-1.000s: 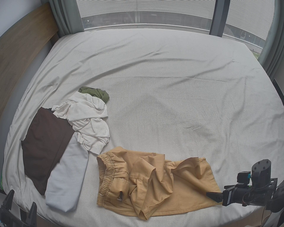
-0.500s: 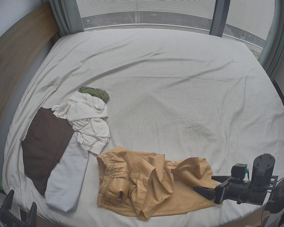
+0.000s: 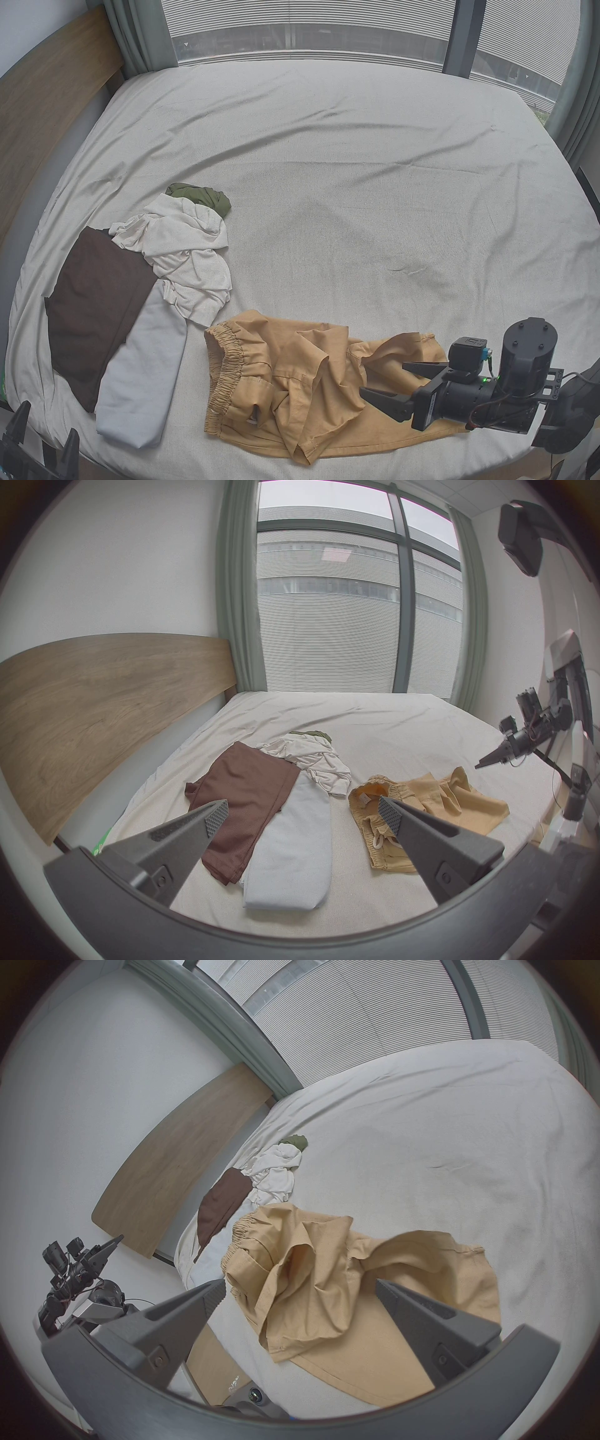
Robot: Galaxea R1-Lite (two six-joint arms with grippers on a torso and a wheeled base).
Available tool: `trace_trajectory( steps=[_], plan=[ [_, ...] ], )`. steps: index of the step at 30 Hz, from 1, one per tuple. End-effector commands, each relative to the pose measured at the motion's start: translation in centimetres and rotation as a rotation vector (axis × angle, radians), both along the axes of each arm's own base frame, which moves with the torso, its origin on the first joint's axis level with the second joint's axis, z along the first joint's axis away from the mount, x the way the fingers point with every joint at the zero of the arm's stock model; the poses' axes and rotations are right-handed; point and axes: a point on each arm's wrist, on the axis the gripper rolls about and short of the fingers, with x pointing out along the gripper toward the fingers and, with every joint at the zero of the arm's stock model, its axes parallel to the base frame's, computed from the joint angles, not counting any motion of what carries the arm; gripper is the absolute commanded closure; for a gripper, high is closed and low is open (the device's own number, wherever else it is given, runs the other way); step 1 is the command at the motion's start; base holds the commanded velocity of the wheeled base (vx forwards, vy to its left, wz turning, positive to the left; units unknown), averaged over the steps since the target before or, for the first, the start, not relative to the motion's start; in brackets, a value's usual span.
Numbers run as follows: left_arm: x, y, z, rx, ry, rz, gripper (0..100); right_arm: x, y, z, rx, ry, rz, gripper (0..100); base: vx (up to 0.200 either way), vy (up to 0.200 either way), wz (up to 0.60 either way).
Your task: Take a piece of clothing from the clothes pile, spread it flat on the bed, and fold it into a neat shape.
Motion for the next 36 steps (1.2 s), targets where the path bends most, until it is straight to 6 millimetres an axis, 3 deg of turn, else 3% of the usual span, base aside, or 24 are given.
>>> trace_trajectory(
  steps=[1,14,16,17,19,20,27,32,36],
  plan=[
    [0.0,0.0,-0.5,0.015,-0.004,-0.016,0,0.4,0.8,-0.7,-0.013,0.013,0.013,0,0.0,0.0,0.0],
    [-0.1,-0.1,0.1,0.006,-0.04,-0.019,0,1.2,-0.3,-0.7,0.002,0.021,-0.014,0,0.0,0.0,0.0],
    [-1.2,-0.1,5.2,-0.033,-0.26,-0.023,0,1.4,-0.6,-0.7,0.004,0.021,-0.026,0,0.0,0.0,0.0],
    [-2.4,-0.1,11.8,-0.07,-0.425,-0.041,0,1.8,-0.8,-0.5,0.015,0.016,-0.03,0,0.0,0.0,0.0],
    [-2.0,0.0,15.1,-0.078,-0.391,-0.064,0,2.1,-0.8,-0.3,0.038,0.001,-0.017,0,0.0,0.0,0.0],
    [-1.8,0.0,15.7,-0.077,-0.361,-0.088,0,2.0,-0.7,-0.2,0.047,-0.007,-0.008,0,0.0,0.0,0.0],
    [3.6,-0.7,12.1,-0.177,0.06,-0.38,0,2.0,-0.6,0.3,0.087,-0.049,0.001,0,0.0,0.0,0.0],
    [6.3,-1.7,12.6,-0.226,0.172,-0.517,0,2.2,-0.6,1.6,0.138,-0.079,0.062,0,0.0,0.0,0.0],
    [9.1,-2.8,14.2,-0.23,0.188,-0.621,0,2.2,-0.8,2.5,0.166,-0.097,0.092,0,0.0,0.0,0.0]
  ],
)
